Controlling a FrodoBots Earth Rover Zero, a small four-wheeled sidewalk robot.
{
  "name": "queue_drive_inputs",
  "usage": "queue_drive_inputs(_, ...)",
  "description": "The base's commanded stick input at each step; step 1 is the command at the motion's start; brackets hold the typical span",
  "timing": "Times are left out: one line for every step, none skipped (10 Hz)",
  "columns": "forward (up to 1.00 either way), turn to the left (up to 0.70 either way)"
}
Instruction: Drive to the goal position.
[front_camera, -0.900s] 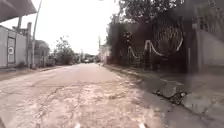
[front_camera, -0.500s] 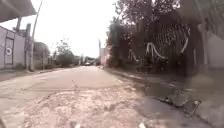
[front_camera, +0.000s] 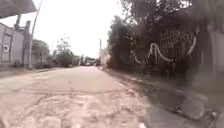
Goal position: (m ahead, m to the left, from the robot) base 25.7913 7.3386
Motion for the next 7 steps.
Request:
queue_drive_inputs(0.70,0.00)
queue_drive_inputs(0.70,0.00)
queue_drive_inputs(0.70,0.00)
queue_drive_inputs(0.70,0.00)
queue_drive_inputs(0.70,0.00)
queue_drive_inputs(0.70,0.00)
queue_drive_inputs(0.70,0.00)
